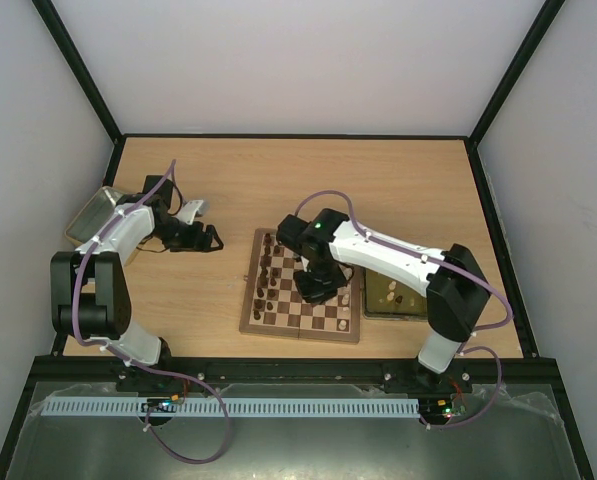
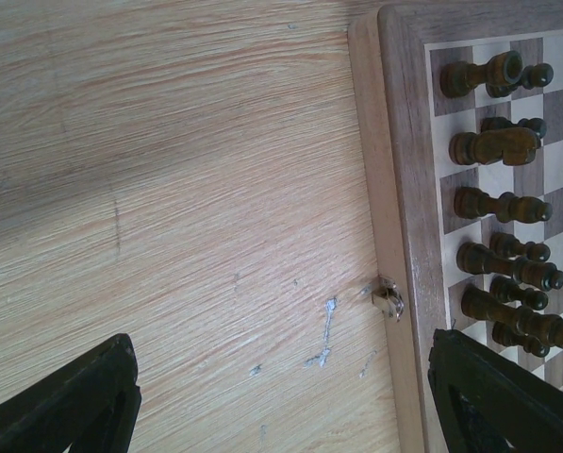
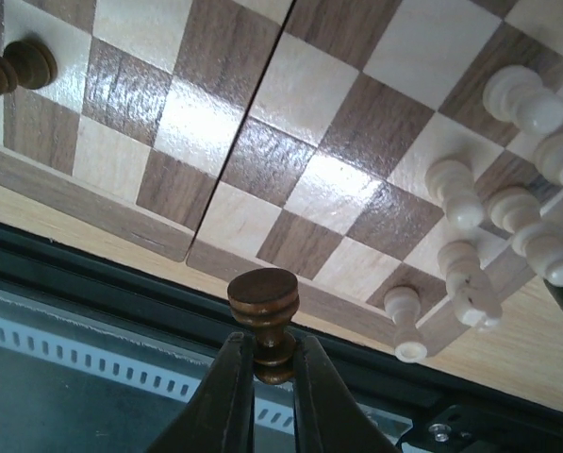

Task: Set up the chess pieces on the board
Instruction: Place the chess piece in the storage box.

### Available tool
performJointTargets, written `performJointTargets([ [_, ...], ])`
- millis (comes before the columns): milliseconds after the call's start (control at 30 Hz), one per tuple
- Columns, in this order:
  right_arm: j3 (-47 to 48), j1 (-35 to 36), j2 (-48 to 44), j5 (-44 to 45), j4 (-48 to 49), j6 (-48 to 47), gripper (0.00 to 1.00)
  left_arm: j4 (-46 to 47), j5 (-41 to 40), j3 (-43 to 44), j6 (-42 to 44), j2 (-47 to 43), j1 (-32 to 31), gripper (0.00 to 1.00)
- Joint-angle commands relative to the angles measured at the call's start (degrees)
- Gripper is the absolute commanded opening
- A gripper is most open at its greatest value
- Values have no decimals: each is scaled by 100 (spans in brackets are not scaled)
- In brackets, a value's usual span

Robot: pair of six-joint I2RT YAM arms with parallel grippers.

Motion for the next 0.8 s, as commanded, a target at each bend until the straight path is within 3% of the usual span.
performJointTargets([
  [0,-144,42,-280,26,-237,235,8,-127,147,-34,81,-15,42,84],
  [767,-1035,521,-251,-806,-267,-44,8,-136,230,-21,72,-134,41,84],
])
